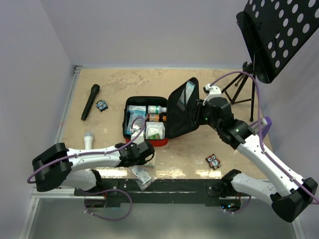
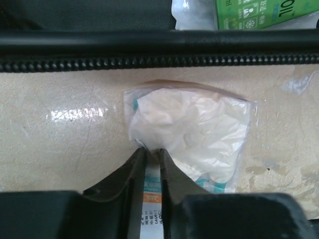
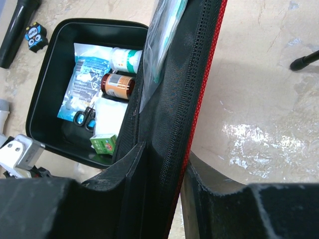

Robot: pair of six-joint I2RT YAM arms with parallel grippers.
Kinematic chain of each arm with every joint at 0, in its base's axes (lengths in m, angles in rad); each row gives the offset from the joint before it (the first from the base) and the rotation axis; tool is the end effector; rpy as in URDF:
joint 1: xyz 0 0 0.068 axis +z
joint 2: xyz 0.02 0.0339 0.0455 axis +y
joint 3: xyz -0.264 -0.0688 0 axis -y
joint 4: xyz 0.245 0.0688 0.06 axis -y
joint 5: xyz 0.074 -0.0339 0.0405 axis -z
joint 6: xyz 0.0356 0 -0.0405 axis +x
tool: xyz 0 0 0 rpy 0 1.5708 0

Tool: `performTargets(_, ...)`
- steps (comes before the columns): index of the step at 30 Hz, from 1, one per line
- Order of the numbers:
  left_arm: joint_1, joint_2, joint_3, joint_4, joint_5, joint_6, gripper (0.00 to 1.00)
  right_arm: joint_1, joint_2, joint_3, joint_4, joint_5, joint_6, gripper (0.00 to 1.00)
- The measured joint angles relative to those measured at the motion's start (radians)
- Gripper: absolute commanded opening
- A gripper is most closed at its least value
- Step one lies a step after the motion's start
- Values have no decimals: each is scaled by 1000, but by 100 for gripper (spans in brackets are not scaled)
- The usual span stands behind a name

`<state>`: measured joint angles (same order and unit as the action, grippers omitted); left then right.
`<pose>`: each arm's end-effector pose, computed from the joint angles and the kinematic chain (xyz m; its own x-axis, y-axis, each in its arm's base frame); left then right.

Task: Organize the medicine kit
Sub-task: Pick up the medical item at the center of the board, then place the medical item at the medicine box.

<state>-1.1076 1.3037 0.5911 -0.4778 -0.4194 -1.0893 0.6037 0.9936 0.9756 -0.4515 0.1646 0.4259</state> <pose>0.1088 -0.1854 0.1545 -0.8565 -0.0969 -0.5071 -0.0206 0.9879 -0.1540 0.1838 0.1197 0.3409 -0.5209 0.1359 -0.8428 -0.2466 0.9212 0.3009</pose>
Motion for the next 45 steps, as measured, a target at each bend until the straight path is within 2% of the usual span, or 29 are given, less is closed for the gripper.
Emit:
performTargets(1,0,0,-3,6,-1,-1,0,0,0,0,0,0,0,34)
performTargets(8,0,-54,-49,50,5,-18,0,0,-2,-2,-1,0,0,34)
performTargets(14,0,-256,-58,-37,14,-16,0,0,-2,-2,-1,0,0,34)
performTargets(18,0,-410,23,-108,-12,-3,0,0,-2,-2,-2,1,0,36)
performTargets(23,0,-470,171,-147,-64,36,0,0,-2,-2,-10,-1,-1,43)
performTargets(27,0,-446,245,-156,-111,82,0,0,-2,-2,-16,-16,0,43)
performTargets(32,8,-322,399,-151,-180,189,0,0,-2,-2,-27,-54,1,38)
performTargets(40,80,-151,602,-17,-206,374,0,0,-2,25,-63,-52,10,44)
performTargets(45,98,-48,713,32,-216,462,0,0,-10,53,-97,-47,13,40)
